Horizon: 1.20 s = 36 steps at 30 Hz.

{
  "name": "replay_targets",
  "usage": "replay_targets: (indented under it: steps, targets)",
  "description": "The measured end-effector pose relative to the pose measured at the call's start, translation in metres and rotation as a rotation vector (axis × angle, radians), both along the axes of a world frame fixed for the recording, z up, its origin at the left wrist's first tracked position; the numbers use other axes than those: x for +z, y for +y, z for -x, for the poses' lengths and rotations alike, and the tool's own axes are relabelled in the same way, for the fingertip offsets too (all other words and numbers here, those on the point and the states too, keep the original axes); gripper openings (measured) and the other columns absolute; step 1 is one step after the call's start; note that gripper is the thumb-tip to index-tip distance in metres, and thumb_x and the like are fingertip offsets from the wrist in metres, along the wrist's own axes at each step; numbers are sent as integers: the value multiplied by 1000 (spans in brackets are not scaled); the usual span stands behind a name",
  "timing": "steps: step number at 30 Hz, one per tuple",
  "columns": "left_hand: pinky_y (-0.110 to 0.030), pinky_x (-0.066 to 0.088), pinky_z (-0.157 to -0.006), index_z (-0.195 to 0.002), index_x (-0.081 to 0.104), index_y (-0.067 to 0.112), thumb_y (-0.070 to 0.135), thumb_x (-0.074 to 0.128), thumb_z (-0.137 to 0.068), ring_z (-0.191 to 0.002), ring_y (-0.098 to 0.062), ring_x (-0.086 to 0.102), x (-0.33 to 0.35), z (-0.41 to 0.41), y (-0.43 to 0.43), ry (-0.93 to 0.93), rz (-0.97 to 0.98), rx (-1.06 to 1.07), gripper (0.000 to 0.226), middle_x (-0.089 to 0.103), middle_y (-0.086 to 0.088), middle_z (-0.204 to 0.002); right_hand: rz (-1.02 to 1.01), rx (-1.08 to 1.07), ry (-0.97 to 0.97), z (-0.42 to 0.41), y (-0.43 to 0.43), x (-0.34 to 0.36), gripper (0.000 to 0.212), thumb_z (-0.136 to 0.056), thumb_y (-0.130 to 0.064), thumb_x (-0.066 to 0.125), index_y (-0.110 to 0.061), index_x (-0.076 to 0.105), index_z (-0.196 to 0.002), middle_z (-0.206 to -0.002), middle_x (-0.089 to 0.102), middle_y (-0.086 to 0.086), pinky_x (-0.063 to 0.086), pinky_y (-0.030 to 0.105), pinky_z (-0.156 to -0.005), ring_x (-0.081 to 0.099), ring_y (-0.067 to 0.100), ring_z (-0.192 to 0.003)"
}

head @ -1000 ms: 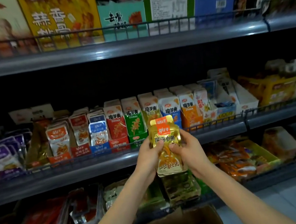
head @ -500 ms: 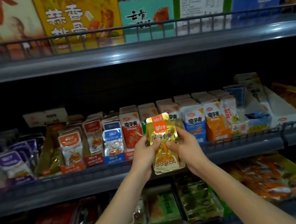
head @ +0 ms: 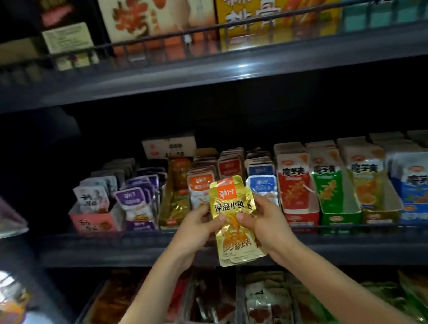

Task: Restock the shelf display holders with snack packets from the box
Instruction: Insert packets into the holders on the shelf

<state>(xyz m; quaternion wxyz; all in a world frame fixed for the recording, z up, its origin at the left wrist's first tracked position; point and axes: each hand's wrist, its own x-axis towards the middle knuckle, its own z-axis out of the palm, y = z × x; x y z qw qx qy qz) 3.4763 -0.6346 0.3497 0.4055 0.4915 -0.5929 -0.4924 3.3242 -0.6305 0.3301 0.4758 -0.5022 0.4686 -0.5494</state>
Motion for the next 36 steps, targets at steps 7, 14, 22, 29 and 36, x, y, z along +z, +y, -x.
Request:
replay_targets:
  steps: [7,14,22,29,36]
  targets:
    - [-24,51,-60,-108,61,12,7,58,-92,-81,-12,67,23,-66,-43,-61,118,257,17,69,-1,-95,122,51,5,-87,-54,12,26,-89,-11,64,-24,59,-111,-103,69,-4,57,38,-84,66,14,-98]
    - [-39,51,-89,-133,46,12,6,62,-89,-106,-22,59,34,-93,-91,-136,238,416,46,60,-7,-119,201,12,3,-126,-104,23,37,-89,-11,64,-30,50,-118,-105,62,-14,54,35,-89,61,9,-102]
    - [-42,51,-91,-141,36,23,0,65,-84,-118,-22,52,14,-100,-100,-151,280,373,68,52,-7,-132,130,53,-51,-126,-115,-2,44,-86,1,63,-21,45,-119,-112,61,-8,53,28,-86,59,3,-102]
    - [-43,51,-92,-144,30,22,9,70,-83,-118,-22,53,22,-105,-98,-209,298,296,74,51,-3,-130,95,74,-100,-120,-116,4,44,-84,9,61,-19,48,-116,-112,64,-2,55,36,-86,61,13,-105]
    - [-24,53,-65,-119,51,18,23,64,-88,-87,-15,66,27,-92,-81,241,56,242,33,67,-4,-107,62,142,-170,-112,-101,23,29,-82,3,67,-15,59,-103,-100,72,4,54,46,-89,69,23,-95]
